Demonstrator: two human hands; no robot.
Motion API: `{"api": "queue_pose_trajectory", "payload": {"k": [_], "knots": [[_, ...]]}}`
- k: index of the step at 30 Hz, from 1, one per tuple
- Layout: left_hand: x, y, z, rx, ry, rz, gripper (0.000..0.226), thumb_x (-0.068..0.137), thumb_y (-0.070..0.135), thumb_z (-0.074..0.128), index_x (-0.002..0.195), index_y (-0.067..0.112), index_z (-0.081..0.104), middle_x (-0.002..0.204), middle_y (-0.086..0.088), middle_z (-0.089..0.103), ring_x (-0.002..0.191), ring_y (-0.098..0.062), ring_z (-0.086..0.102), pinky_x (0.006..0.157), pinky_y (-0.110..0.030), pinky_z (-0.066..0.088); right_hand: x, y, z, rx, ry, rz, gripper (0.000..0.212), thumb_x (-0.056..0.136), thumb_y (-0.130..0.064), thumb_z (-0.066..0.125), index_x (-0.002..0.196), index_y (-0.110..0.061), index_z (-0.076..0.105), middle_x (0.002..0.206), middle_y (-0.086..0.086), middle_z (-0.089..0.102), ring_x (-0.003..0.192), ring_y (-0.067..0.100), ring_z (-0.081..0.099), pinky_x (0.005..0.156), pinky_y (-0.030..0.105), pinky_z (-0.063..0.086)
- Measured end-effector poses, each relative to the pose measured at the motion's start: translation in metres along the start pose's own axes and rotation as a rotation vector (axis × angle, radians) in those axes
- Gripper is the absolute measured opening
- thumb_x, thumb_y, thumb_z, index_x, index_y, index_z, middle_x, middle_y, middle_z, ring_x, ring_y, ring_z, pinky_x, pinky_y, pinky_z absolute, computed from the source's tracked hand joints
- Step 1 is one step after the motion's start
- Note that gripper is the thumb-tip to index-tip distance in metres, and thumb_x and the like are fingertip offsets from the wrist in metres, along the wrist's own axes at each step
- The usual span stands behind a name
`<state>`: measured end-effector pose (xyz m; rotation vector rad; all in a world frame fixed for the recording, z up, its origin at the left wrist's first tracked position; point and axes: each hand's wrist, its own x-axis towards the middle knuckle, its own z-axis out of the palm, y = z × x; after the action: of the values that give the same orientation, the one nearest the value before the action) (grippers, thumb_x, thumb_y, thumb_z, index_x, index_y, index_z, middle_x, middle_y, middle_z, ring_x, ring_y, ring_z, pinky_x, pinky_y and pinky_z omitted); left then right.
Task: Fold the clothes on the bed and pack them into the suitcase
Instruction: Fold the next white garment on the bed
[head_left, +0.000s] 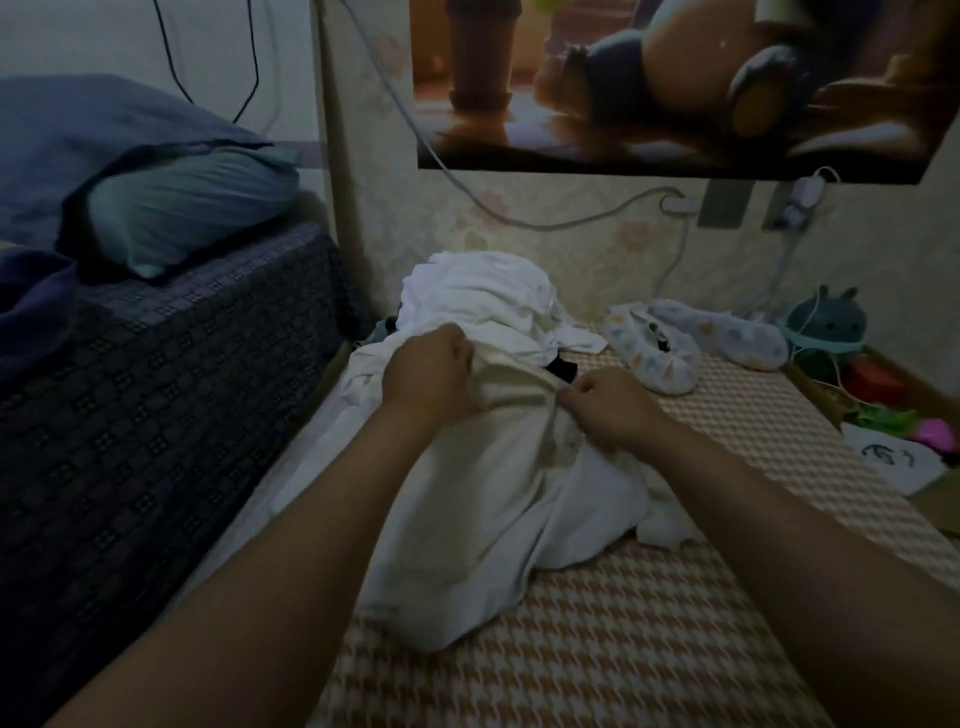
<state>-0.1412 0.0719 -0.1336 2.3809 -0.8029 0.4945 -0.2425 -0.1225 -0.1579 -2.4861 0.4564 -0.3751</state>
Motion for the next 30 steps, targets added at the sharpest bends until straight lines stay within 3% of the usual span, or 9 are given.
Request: {"api": "queue_pose_trajectory", "payload": {"k": [3,5,7,10,14,17,21,25,30], "knots": [[0.026,0.012,0.013,-0.359,-0.131,0.026,0.035,0.092,0.014,0.057,0.127,0.01,0.054,0.111,-0.005,0.062,0.094,-0.014,0.054,0.088,-0.035,0.047,0.02,0.021,-0.007,0.105,0.288,0.161,0.039,0.092,-0.032,0.054,0.06,-0.009,0.057,0.061,0.012,0.064,0.057,0.028,0.06,0.056,0.035,0.048],[0.027,0.018,0.024,-0.432,-0.279,0.053,0.067,0.094,0.01,0.055,0.152,0.017,0.021,0.137,-0.007,0.047,0.119,-0.018,0.048,0.107,-0.027,0.036,0.028,0.041,-0.003,0.195,0.374,0.224,0.02,0.089,-0.023,0.053,0.078,-0.012,0.065,0.078,0.004,0.068,0.074,0.024,0.064,0.06,0.032,0.05],[0.015,0.026,0.037,-0.421,-0.353,0.059,0.077,0.094,0.015,0.058,0.153,0.019,0.01,0.153,-0.007,0.029,0.134,-0.02,0.035,0.105,-0.018,0.027,0.023,0.054,-0.001,0.238,0.275,0.117,0.032,0.091,-0.012,0.052,0.123,-0.016,0.056,0.115,0.004,0.06,0.104,0.018,0.055,0.081,0.03,0.047],[-0.018,0.033,0.054,-0.299,-0.558,0.076,0.056,0.088,0.039,0.066,0.138,0.026,0.046,0.139,-0.001,0.048,0.113,-0.014,0.049,0.094,-0.025,0.041,0.009,0.067,0.006,0.153,-0.068,-0.006,0.071,0.097,-0.009,0.049,0.154,-0.017,0.008,0.147,-0.002,0.031,0.13,0.015,0.036,0.11,0.036,0.033],[-0.059,0.027,0.073,0.122,-0.834,0.245,0.073,0.078,0.047,0.072,0.14,0.034,0.037,0.13,-0.001,0.043,0.117,-0.022,0.044,0.096,-0.038,0.043,0.0,0.075,0.007,-0.28,-0.395,0.106,0.08,0.086,-0.022,0.059,0.153,-0.027,0.016,0.161,0.006,0.01,0.145,0.027,0.019,0.115,0.042,0.028],[-0.067,0.016,0.069,0.093,-0.763,0.246,0.056,0.085,0.013,0.064,0.136,0.026,0.044,0.131,-0.006,0.048,0.118,-0.025,0.048,0.091,-0.031,0.04,-0.015,0.07,0.0,-0.557,-0.451,0.115,0.08,0.082,-0.031,0.066,0.15,-0.028,0.023,0.152,0.007,0.031,0.135,0.026,0.038,0.107,0.039,0.038],[-0.064,0.011,0.037,-0.066,-0.536,0.226,0.033,0.085,0.012,0.064,0.112,0.028,0.055,0.111,-0.004,0.064,0.093,-0.017,0.059,0.075,-0.033,0.05,-0.037,0.059,-0.009,-0.674,-0.46,-0.003,0.049,0.087,-0.026,0.06,0.133,-0.034,0.045,0.131,0.001,0.052,0.113,0.023,0.054,0.089,0.032,0.044],[-0.073,0.025,0.011,-0.427,-0.754,0.116,0.031,0.085,0.023,0.065,0.112,0.033,0.054,0.103,0.002,0.065,0.082,-0.002,0.06,0.066,-0.022,0.05,-0.047,0.066,-0.041,-0.838,-0.155,-0.104,0.025,0.088,-0.024,0.058,0.112,-0.027,0.065,0.116,-0.001,0.062,0.105,0.021,0.059,0.09,0.032,0.047],[-0.096,0.001,0.018,0.366,-0.723,0.362,0.082,0.073,0.057,0.07,0.143,0.037,0.031,0.142,0.003,0.035,0.129,-0.023,0.035,0.105,-0.042,0.033,-0.074,0.086,-0.07,-1.069,0.2,-0.089,0.023,0.06,-0.025,0.086,0.075,-0.021,0.069,0.085,0.007,0.064,0.079,0.026,0.062,0.068,0.031,0.048]]}}
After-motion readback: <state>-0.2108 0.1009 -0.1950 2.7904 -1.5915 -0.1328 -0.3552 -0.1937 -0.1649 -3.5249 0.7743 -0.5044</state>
